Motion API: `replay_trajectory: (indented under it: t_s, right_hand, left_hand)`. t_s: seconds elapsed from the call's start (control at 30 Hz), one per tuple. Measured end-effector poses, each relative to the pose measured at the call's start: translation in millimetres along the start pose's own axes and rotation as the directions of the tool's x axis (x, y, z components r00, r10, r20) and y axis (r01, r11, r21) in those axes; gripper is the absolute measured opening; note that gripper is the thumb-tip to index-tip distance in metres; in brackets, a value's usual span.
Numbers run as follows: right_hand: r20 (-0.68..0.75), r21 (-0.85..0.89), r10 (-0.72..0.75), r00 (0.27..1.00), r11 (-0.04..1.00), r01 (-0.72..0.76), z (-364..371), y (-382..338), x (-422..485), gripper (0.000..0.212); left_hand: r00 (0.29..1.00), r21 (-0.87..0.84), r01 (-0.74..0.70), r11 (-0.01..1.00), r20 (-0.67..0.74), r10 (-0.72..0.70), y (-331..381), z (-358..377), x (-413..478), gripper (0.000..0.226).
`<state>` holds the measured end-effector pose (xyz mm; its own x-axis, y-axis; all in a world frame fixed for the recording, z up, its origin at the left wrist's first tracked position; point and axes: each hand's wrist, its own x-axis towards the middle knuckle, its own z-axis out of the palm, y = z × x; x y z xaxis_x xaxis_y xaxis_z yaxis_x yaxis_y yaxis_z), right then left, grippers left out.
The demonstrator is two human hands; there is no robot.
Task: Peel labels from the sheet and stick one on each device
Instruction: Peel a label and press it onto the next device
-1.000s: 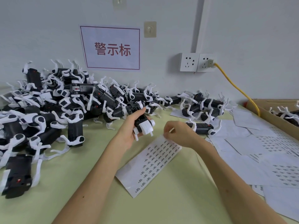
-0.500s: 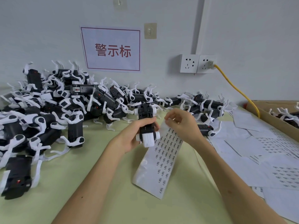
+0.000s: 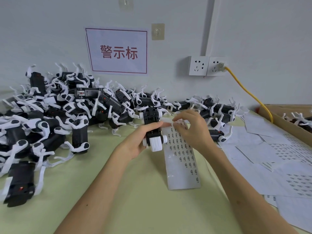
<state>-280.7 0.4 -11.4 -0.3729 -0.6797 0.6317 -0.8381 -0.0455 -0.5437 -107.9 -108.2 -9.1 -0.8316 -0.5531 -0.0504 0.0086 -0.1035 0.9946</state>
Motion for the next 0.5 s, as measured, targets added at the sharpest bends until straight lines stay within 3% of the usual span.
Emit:
replay_trajectory:
  t_s: [0.5]
  right_hand:
    - [-0.008, 0.033, 0.029, 1.000, 0.999, -0.028, 10.3, 1.4, -1.9, 0.010]
  left_hand:
    - [0.997, -0.046, -0.076, 0.996, -0.019, 0.075, 0.2, 1.4, 1.8, 0.048]
